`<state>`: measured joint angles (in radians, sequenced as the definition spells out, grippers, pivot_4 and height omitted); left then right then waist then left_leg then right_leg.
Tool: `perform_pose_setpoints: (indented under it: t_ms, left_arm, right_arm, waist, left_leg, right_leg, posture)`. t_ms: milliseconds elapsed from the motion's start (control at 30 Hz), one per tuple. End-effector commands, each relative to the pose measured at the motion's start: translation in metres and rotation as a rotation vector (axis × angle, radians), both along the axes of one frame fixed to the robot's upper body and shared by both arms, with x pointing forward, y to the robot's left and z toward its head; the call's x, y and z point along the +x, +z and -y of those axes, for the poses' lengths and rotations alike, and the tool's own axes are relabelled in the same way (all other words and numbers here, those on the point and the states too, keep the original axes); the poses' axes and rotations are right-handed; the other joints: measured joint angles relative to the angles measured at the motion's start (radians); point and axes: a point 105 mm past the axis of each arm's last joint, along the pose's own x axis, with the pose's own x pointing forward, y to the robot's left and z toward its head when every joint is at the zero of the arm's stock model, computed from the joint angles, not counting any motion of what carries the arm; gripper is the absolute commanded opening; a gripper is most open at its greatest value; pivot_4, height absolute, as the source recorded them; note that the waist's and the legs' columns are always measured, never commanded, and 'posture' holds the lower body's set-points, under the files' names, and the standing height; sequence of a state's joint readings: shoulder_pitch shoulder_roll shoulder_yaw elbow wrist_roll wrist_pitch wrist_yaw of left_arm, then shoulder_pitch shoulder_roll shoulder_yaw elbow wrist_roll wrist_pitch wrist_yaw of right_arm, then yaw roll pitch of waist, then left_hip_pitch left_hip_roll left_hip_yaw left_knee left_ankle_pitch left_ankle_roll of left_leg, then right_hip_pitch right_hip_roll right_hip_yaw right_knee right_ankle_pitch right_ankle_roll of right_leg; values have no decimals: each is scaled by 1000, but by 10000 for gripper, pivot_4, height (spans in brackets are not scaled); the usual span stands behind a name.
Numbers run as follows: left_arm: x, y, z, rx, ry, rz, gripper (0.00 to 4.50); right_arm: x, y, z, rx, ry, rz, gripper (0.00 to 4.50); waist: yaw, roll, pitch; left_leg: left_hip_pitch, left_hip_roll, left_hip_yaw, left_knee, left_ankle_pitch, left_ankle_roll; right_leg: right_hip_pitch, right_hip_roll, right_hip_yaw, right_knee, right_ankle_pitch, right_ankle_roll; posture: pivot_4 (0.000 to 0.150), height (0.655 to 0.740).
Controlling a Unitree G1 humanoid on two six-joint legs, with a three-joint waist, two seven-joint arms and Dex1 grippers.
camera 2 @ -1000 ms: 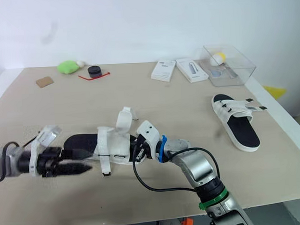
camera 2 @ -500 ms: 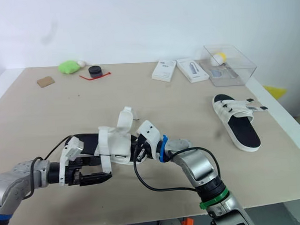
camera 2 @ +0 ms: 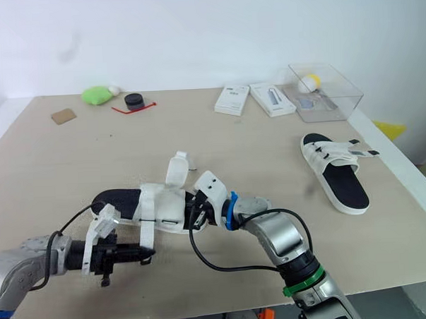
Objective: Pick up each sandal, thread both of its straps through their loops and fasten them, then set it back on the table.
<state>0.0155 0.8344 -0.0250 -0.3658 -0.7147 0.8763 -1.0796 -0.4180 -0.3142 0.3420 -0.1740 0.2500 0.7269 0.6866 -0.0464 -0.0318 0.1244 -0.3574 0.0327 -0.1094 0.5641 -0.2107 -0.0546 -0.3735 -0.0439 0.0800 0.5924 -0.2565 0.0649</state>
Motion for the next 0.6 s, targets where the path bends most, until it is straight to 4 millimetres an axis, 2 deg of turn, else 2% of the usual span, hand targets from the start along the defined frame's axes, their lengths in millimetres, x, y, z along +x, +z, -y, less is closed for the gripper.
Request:
perform_pose_setpoints:
  t_ms: [33, 267, 433, 533, 600]
  left_arm:
    - [-12, 2, 5, 8, -71, 9, 361]
    - [-19, 2, 5, 49, -101, 67, 361]
    - [-23, 14, -10, 108, -130, 158, 361]
    - [-22, 23, -17, 137, -159, 226, 9665]
    - [-21, 31, -13, 116, -176, 279, 17876]
  right_arm:
    - [0, 1, 1, -1, -6, 0, 0]
    - [-1, 0, -3, 3, 3, -1, 0]
    - [-3, -2, -5, 5, 9, -2, 0]
    - [-4, -5, -6, 6, 14, -5, 0]
    - [-5, -5, -8, 13, 18, -7, 0]
  waist:
    - [0, 0, 0]
    - [0, 0, 0]
    - [-1, 0, 0]
    - [0, 1, 0]
    - [0, 1, 0]
  left_leg:
    - [0, 0, 0, 0, 0, 0]
    - [0, 0, 0, 0, -1, -1]
    - [0, 1, 1, 0, -1, -2]
    - [0, 2, 1, 0, -2, -2]
    - [0, 2, 2, 0, -2, -4]
  right_leg:
    - [0, 0, 0, 0, 0, 0]
    - [-1, -1, 0, -2, -1, -1]
    - [-2, -2, 0, -2, -1, -1]
    - [-3, -2, -1, -3, -1, -1]
    - [-3, -2, -1, -3, -3, -3]
  posture:
    - [1500, 7400]
    - [1500, 7400]
    - [1500, 7400]
    - [1500, 7400]
    - [1500, 7400]
